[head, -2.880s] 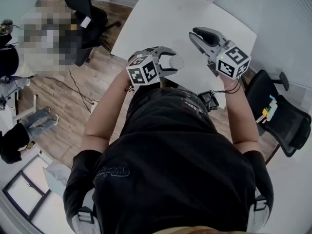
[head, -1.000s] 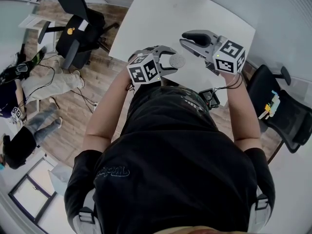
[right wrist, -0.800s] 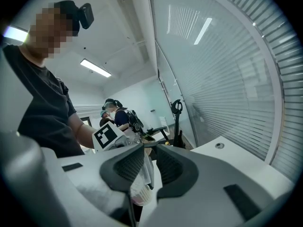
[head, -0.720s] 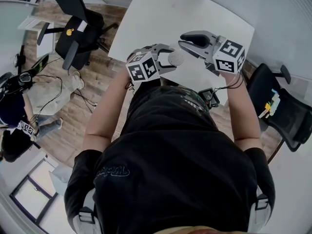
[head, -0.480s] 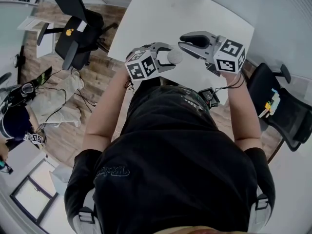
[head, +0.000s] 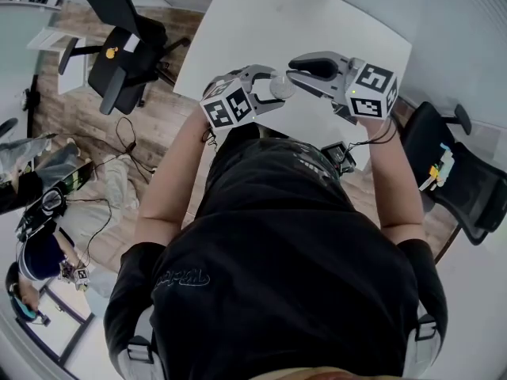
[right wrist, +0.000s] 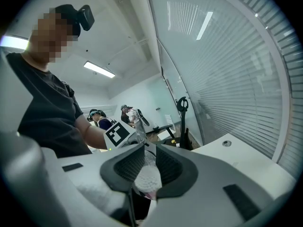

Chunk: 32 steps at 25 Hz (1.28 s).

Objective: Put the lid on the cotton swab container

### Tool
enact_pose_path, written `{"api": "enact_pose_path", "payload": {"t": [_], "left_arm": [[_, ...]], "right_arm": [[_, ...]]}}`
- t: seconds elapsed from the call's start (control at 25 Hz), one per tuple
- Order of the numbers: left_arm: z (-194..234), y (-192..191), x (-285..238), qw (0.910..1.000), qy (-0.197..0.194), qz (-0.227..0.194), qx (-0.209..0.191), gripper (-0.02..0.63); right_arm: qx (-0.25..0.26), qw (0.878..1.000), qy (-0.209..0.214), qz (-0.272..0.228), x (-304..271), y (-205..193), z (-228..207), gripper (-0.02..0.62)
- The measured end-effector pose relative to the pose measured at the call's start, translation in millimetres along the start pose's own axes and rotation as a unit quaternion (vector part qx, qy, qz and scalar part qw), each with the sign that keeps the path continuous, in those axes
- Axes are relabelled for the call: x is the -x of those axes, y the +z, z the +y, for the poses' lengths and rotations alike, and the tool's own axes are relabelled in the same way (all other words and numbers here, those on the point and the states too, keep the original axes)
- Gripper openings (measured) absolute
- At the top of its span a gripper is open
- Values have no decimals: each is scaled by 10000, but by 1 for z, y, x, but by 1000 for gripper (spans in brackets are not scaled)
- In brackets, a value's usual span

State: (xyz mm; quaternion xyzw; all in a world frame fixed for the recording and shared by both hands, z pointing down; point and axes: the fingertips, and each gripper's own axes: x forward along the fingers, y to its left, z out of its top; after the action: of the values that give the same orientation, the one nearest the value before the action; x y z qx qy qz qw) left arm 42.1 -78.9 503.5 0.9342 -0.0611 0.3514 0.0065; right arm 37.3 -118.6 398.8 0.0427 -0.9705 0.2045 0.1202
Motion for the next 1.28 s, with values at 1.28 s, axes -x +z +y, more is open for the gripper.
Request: {"api": "enact_pose_path", "payload": {"t": [1.28], "left_arm": [[10,11,8,9994,312,-113,19,256]], "right_arm": [[-19,9996,230,157,-10,-21,19,88]]}}
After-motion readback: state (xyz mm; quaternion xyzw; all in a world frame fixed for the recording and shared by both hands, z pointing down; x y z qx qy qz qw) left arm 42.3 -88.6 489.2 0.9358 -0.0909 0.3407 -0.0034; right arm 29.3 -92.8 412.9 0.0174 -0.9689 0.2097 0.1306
